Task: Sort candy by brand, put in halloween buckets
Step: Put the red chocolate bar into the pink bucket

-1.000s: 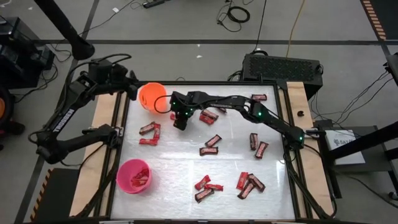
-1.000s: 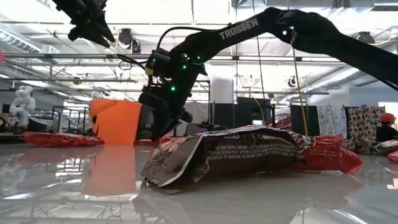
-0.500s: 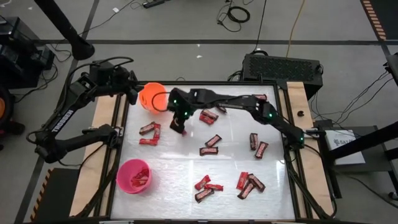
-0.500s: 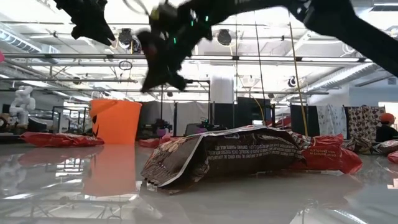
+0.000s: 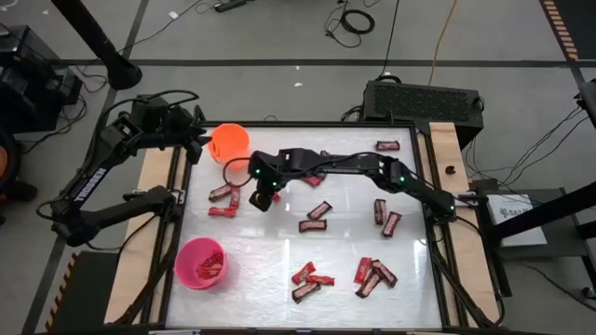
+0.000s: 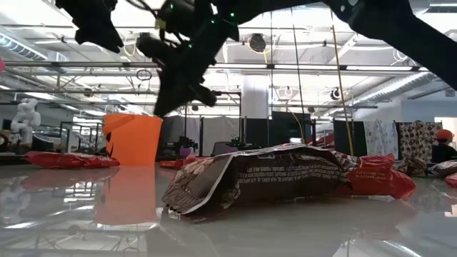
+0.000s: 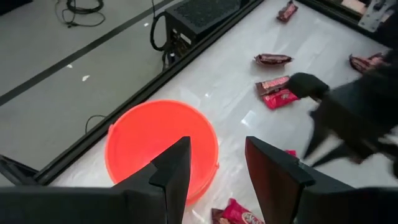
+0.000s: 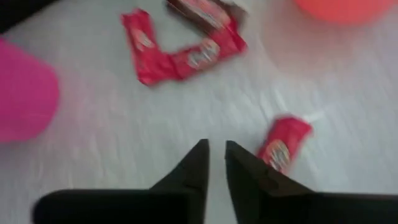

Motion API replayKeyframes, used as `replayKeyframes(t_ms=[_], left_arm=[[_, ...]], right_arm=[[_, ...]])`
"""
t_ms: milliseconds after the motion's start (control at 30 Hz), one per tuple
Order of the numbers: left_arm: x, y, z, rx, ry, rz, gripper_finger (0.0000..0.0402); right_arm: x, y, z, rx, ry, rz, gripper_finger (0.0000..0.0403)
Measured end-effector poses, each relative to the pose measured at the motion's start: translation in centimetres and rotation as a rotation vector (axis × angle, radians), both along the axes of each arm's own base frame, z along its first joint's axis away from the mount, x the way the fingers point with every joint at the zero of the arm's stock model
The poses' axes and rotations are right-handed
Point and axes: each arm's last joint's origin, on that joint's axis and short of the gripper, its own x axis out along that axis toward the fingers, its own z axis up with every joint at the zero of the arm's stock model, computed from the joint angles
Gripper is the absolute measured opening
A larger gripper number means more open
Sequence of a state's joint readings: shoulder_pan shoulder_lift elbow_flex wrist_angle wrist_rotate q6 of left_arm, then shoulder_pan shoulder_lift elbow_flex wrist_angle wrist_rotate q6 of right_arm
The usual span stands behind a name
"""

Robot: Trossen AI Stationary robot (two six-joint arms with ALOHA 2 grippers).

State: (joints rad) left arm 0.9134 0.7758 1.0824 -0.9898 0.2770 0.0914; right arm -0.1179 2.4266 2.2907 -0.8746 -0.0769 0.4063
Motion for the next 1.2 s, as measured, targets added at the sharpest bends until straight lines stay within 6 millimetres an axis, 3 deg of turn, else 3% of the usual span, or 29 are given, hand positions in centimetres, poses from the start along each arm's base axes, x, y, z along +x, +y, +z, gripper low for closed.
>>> replayKeyframes(t_ms=[167, 300, 433, 533, 733, 900, 1067, 1200], left_arm=[[-0.3, -0.4, 0.2, 0.007, -0.023, -0.011, 0.0159], [-0.4, -0.6, 0.3, 0.010, -0.032, -0.013, 0.0159], [-0.6, -0.8, 0.4, 0.017, -0.038, -0.014, 0.0159], [-0.6, -0.9, 0.4, 0.019, -0.038, -0.013, 0.0159], [-0.6, -0.8, 0.4, 0.018, -0.034, -0.009, 0.0159], [-0.6, -0.8, 0.4, 0.021, -0.029, -0.001, 0.0159], [-0.6, -0.8, 0.4, 0.022, -0.028, 0.000, 0.0159], [-0.6, -0.8, 0.4, 0.022, -0.028, 0.000, 0.0159]], right_arm=[[0.4, -1.8, -3.3, 0.021, 0.069, -0.055, 0.0150], [1.1, -3.7, -4.0, 0.027, -0.001, -0.120, 0.0216], [1.1, -4.9, -6.6, 0.053, 0.056, -0.175, 0.0255], [1.2, -4.3, -7.2, 0.037, 0.079, -0.157, 0.0266], [1.4, -2.0, -8.1, -0.023, 0.128, -0.095, 0.0260], [1.2, 1.1, -8.4, -0.101, 0.196, -0.100, 0.0238], [1.1, 3.7, -8.5, -0.295, 0.228, -0.097, 0.0182], [1.2, 4.2, -8.5, -0.305, 0.227, -0.061, 0.0112]])
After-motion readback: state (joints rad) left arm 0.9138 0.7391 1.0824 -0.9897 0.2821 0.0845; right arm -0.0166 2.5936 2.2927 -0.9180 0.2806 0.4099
